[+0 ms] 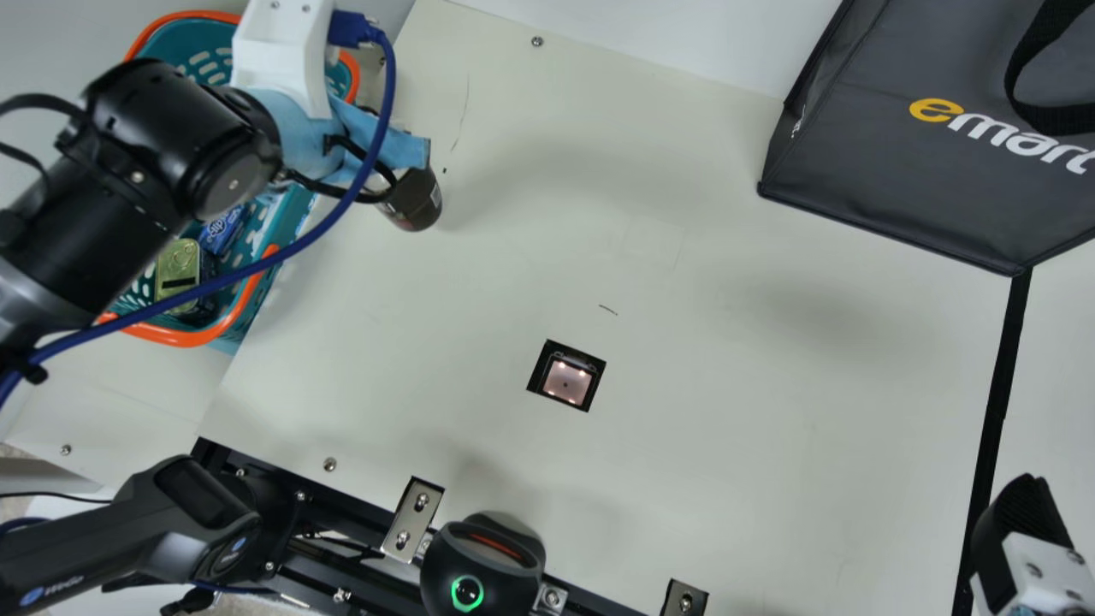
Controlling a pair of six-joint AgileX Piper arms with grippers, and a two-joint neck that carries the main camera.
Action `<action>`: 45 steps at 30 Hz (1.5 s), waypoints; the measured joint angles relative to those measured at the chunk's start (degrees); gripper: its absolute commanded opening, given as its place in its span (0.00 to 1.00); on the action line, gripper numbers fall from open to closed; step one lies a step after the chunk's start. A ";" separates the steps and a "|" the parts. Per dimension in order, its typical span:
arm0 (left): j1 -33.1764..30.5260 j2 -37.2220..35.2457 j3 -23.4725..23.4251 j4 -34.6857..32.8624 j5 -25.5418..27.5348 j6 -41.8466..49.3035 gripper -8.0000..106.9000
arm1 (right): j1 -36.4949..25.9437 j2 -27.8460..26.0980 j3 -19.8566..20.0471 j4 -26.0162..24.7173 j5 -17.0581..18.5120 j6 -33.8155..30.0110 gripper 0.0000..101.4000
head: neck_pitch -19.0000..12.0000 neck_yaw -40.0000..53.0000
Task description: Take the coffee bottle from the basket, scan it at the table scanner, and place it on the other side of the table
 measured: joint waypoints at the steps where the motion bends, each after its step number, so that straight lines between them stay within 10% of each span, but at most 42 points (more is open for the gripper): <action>1: -0.23 0.01 0.55 0.00 -0.22 -0.17 0.00 | 0.00 0.00 0.00 0.00 0.00 0.00 0.94 | -0.09 0.00; 9: -1.34 0.37 3.42 0.22 -1.00 -0.89 0.00 | 0.00 0.00 0.00 0.00 0.00 0.00 0.94 | 0.00 0.00; 38: -1.40 -1.33 4.18 -1.28 -1.32 1.15 0.84 | 0.00 0.00 0.00 0.00 0.00 0.00 0.94 | 0.00 0.00; 45: 1.36 -5.94 3.43 -7.62 -3.28 6.51 0.85 | 0.00 0.00 0.00 0.00 0.00 0.00 0.94 | -0.09 0.00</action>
